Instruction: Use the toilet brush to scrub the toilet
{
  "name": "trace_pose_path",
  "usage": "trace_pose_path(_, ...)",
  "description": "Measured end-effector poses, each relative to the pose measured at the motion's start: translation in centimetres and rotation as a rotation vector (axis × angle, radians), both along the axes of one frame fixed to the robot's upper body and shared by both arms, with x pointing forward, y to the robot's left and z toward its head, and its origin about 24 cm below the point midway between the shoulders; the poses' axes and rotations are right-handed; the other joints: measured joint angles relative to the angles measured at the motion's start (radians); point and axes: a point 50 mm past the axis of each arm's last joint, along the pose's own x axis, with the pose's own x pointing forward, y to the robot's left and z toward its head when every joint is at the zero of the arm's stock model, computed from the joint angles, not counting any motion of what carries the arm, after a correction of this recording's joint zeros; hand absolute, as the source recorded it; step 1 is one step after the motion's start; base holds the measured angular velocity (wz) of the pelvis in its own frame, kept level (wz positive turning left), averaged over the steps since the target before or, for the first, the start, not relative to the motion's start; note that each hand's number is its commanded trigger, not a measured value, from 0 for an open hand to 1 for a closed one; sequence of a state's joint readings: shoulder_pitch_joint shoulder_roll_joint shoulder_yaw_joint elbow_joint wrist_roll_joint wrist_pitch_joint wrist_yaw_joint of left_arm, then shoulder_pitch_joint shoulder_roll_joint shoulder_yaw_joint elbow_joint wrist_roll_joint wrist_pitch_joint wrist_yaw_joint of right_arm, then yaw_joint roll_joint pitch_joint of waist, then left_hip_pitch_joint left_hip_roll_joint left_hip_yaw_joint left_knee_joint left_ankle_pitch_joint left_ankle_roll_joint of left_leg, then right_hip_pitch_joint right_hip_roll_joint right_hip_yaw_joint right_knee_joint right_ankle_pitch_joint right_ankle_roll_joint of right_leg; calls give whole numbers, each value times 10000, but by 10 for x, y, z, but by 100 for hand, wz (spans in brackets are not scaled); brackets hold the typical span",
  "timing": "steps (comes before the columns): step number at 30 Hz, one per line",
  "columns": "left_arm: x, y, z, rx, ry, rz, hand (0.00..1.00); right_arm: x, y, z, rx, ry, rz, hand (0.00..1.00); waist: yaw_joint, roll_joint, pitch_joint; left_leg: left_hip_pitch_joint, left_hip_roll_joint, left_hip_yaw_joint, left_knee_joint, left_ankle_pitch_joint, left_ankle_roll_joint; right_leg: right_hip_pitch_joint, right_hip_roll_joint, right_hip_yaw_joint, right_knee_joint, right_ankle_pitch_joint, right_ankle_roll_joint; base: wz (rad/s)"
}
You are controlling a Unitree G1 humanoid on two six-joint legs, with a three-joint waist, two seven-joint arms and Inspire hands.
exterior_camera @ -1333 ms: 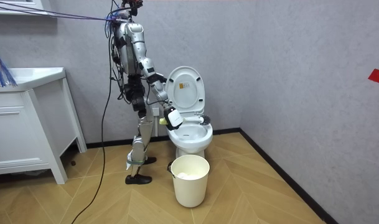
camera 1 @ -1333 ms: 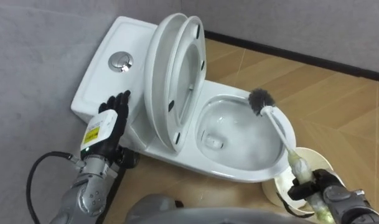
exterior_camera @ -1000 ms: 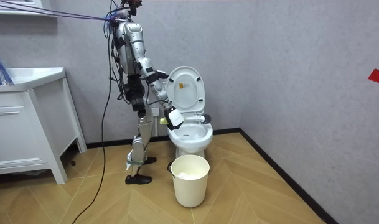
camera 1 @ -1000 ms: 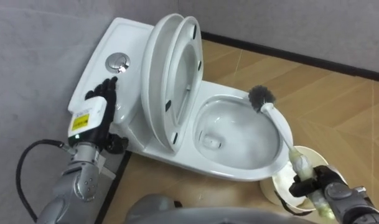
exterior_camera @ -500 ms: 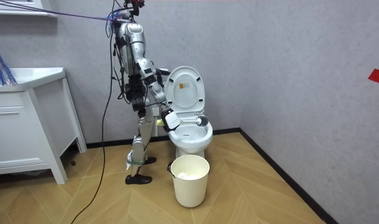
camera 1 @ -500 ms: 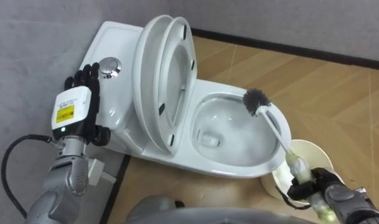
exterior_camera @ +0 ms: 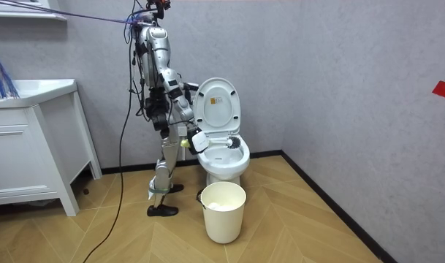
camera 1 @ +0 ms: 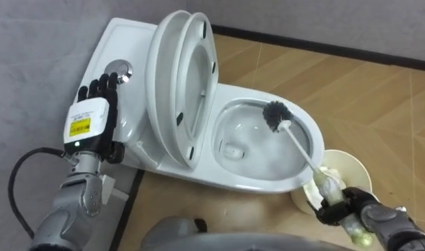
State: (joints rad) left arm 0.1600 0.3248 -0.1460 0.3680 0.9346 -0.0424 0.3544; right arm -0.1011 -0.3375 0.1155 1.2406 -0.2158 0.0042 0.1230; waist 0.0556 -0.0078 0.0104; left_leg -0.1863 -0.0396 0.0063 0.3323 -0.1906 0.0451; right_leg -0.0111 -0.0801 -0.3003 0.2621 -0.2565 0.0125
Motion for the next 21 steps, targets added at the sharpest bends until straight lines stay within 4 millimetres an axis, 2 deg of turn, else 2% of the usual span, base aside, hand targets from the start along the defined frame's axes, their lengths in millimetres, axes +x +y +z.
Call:
trace_pose_path(3, 6, -3, -9, 150, 454, -202, 0, 6, 3, 0, -87, 41, 459, 100, -5, -6, 20, -347, 33, -5, 162, 5, 10, -315, 5, -12, 166, 1, -1, 1)
trace_pose_path(8, 17, -6, -8, 291, 315, -368, 0, 14, 7, 2, -472, 193, 1247, 100, 58, 176, 84, -846, 87, 0, 295, 40, 24, -944, -13, -19, 557, 2, -8, -2)
trace_pose_path(11, 24, -5, -6, 406, 213, -423, 0, 26, 5, 6, -989, 140, 1858, 100, 64, 317, 86, -1279, 79, 92, 305, 205, 70, -1487, -98, -13, 862, 6, -20, -6)
trace_pose_path(13, 34, -5, 0, 571, -68, -586, 0, 35, 6, 10, -1398, 121, 2475, 100, 89, 312, 102, -1749, 70, 97, 428, 372, 88, -2055, -170, -22, 1220, -14, -53, 7)
trace_pose_path(17, 48, -4, 10, 863, -563, -804, 0, 51, 2, 18, -2101, -69, 3220, 100, 140, 328, 131, -2596, 95, 98, 812, 434, 107, -2946, -244, -24, 1752, -91, -199, 0)
trace_pose_path(20, 63, -5, 18, 1169, -1109, -1049, 0, 61, -4, 26, -2867, -113, 4021, 100, 316, 308, 173, -3128, 101, 168, 801, 634, 103, -3605, -253, 44, 1935, -25, -285, -5)
trace_pose_path(21, 68, -5, 22, 1295, -1371, -1076, 0, 68, -6, 30, -3174, -165, 4377, 100, 361, 271, 233, -3312, 105, 204, 766, 742, 103, -3897, -256, 137, 2067, -17, -293, -7)
